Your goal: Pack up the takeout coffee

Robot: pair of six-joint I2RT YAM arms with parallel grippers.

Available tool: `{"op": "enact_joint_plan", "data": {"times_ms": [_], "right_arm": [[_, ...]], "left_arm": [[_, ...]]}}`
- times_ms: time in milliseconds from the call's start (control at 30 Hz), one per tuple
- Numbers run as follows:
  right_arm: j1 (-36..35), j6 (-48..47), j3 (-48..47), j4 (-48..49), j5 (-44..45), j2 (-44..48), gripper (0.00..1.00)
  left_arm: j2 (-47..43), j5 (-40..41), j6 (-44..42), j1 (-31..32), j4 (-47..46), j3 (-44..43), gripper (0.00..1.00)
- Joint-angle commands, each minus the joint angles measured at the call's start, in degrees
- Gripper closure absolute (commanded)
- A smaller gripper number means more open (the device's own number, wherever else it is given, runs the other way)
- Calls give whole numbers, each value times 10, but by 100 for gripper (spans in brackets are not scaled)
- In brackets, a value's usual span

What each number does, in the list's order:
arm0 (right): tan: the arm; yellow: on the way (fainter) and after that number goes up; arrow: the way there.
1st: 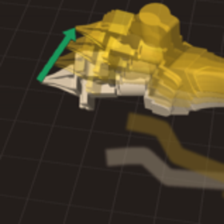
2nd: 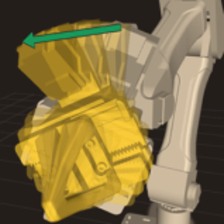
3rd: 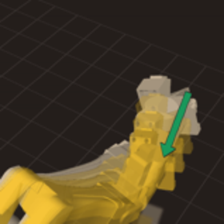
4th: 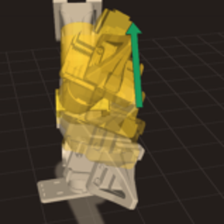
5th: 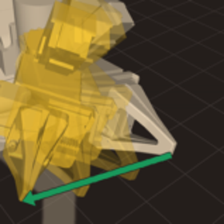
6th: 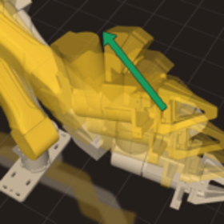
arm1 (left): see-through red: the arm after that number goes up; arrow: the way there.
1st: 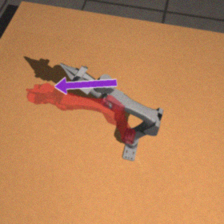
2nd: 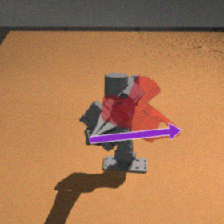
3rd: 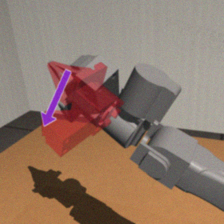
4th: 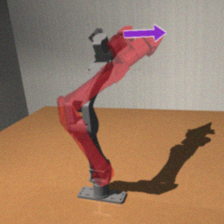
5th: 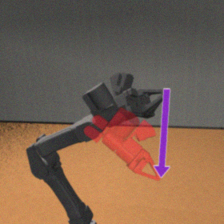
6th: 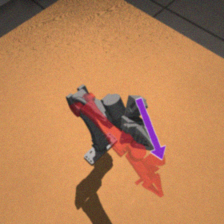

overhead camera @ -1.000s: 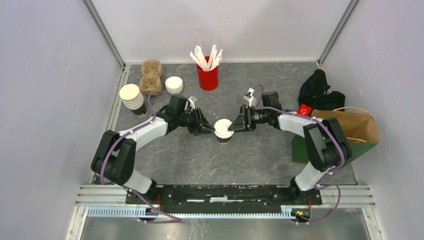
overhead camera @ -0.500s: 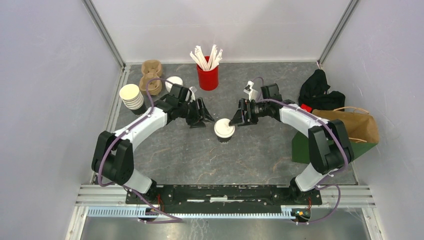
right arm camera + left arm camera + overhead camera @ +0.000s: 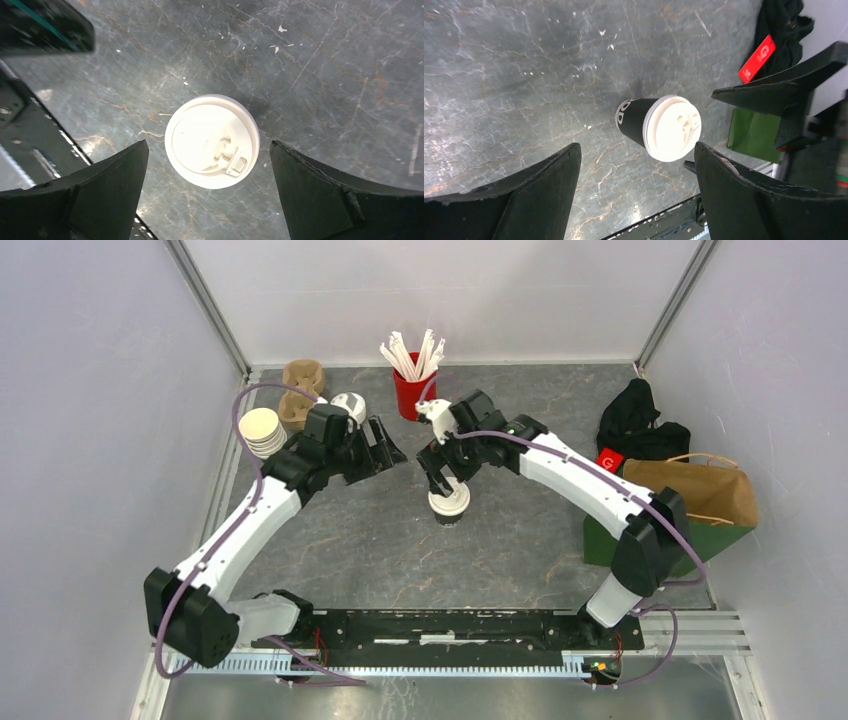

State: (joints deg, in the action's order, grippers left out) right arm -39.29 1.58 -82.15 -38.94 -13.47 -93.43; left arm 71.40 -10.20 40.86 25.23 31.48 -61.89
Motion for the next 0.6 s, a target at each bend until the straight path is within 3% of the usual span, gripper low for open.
{"op": "enact_joint_plan", "data": {"times_ms": [0,567], "right_arm": [[-32,-64,-50,-78,131,-34,2],[-61,-47,-39,-54,98,-48,2]], "left_arm": [[-39,74,0,-4,11,3,11],[-62,62,12,-4,5,23,9]]}}
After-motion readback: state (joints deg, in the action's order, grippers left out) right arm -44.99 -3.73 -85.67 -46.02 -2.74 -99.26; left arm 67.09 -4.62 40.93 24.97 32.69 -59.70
